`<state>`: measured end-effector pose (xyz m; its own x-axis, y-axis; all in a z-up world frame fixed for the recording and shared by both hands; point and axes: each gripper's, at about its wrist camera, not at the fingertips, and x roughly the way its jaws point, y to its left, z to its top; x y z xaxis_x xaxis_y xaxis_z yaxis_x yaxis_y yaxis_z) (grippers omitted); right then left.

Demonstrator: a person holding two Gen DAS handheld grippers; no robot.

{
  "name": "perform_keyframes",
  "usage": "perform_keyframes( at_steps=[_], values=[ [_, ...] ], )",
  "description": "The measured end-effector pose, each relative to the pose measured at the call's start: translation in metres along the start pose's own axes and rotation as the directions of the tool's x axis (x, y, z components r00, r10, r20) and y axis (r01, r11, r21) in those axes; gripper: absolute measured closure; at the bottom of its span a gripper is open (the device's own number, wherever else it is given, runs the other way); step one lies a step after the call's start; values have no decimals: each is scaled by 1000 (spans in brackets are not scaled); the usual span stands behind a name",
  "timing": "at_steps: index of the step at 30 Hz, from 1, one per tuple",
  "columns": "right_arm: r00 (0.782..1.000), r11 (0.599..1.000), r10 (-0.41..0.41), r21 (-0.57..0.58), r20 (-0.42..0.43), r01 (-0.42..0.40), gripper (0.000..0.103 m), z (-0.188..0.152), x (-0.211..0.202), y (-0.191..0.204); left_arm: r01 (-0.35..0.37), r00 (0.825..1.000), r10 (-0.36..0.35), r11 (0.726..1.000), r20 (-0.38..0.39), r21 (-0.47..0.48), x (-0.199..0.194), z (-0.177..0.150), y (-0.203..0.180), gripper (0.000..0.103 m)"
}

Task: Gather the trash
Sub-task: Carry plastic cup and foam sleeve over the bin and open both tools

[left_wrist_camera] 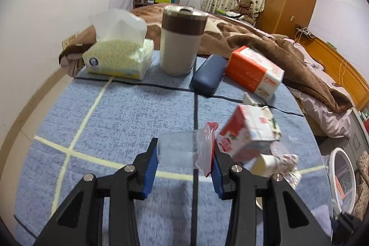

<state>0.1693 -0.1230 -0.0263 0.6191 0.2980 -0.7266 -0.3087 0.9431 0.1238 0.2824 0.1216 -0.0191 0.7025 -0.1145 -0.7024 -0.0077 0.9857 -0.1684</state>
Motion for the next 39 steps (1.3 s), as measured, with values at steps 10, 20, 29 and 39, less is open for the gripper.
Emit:
perform_keyframes(
  at_steps=[10,20,29,39],
  values=[
    [997,999,-18,28,75,15,75,0,-32,-8,37,998,-40,998,55,46,-50,-15,-28,61],
    [989,997,-44,70,141,35,75,-5,-65,-26,83,993,-93,988,79,132,-88,-32,-72,61],
    [977,988,-106,129,186,83,75,-14,-94,-54,147,982,-169,964,85,220,-112,-44,-124,61],
    [958,967,-191,206,214,147,75,-25,-120,-94,233,964,-262,919,51,317,-117,-63,-191,61]
  ],
)
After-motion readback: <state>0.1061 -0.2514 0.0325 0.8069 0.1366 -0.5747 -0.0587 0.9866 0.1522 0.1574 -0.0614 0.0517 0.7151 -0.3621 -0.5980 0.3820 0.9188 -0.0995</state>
